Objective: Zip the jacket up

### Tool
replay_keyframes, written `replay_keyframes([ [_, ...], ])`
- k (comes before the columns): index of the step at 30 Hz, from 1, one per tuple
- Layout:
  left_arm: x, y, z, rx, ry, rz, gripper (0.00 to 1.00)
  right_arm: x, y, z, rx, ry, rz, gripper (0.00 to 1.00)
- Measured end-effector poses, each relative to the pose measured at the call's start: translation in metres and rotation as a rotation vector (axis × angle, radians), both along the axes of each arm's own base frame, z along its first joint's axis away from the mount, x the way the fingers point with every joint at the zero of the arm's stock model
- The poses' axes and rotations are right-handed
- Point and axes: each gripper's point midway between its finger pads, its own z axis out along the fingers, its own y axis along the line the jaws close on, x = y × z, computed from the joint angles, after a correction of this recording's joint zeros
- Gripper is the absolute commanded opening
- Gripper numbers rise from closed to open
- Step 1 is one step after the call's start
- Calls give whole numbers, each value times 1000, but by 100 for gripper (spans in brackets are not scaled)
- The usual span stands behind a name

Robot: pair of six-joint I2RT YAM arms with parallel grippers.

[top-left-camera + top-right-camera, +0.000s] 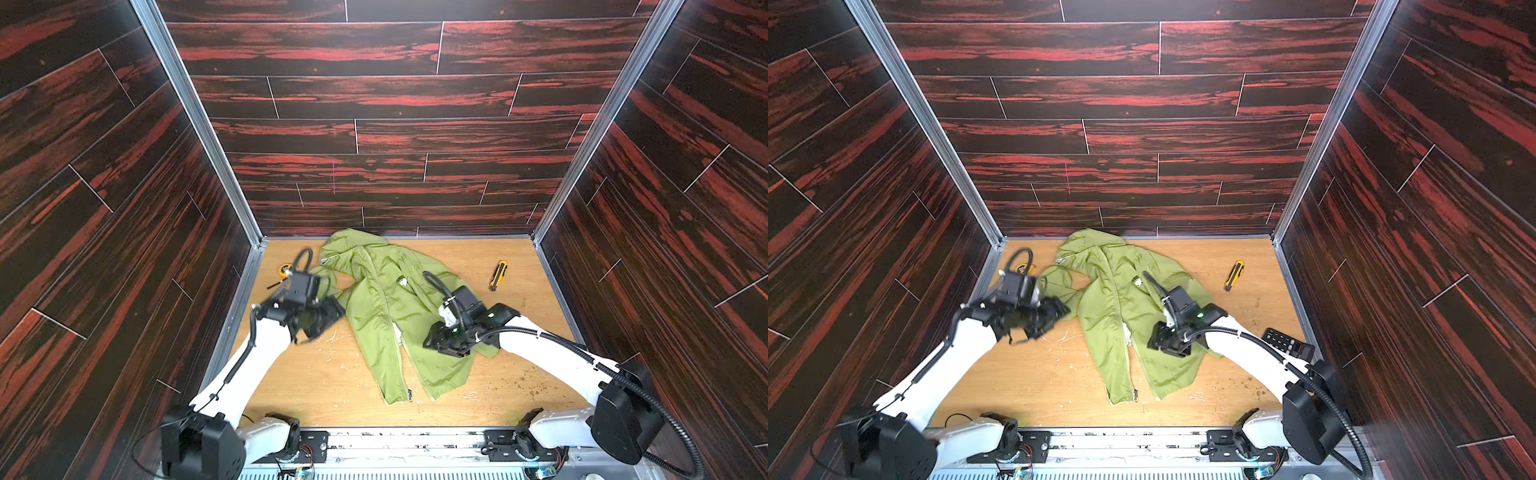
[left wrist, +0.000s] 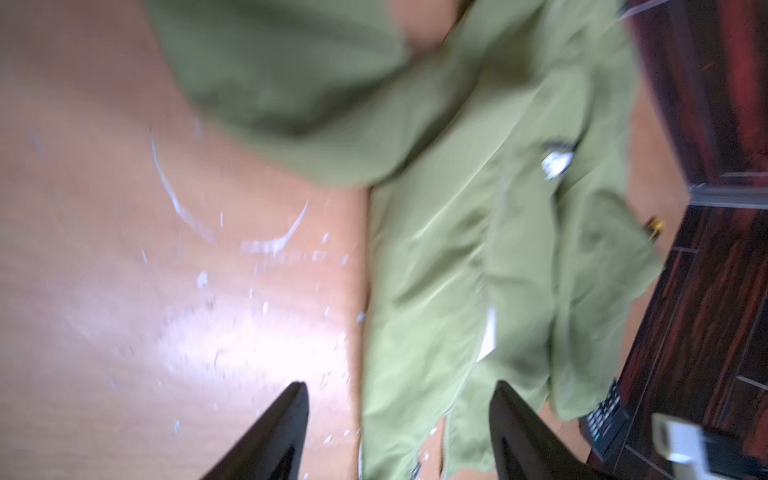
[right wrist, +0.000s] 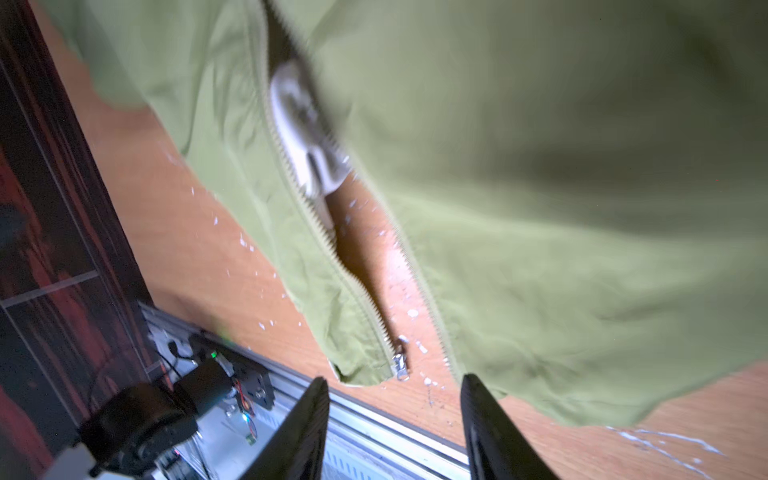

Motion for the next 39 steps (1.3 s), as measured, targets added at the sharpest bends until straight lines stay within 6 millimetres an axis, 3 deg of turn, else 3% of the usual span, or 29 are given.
replay_keyframes([
  [3,-38,-8,-32,-51,85,8,71,-9,20,-14,2,33,27,56],
  [6,-60,-14,-38,-108,99,25,71,-12,32,-30,1,76,25,56],
  [11,-76,-22,-24,-226,30,50,71,-10,44,-54,-7,110,32,57],
  [17,-100,-22,-45,-298,71,107,72,-4,60,-63,53,91,72,59],
  [23,-103,-25,-44,-325,51,142,70,-6,77,-76,119,103,153,57],
  [26,-105,-26,-51,-313,56,173,70,-11,79,-86,124,125,199,48],
  [33,-113,-45,-58,-263,50,149,70,-17,83,-77,175,123,265,15],
  [36,-111,-49,-64,-230,45,161,70,-18,85,-60,188,114,288,8],
  [39,-101,-47,-62,-224,4,202,70,-4,98,-25,217,59,311,0],
])
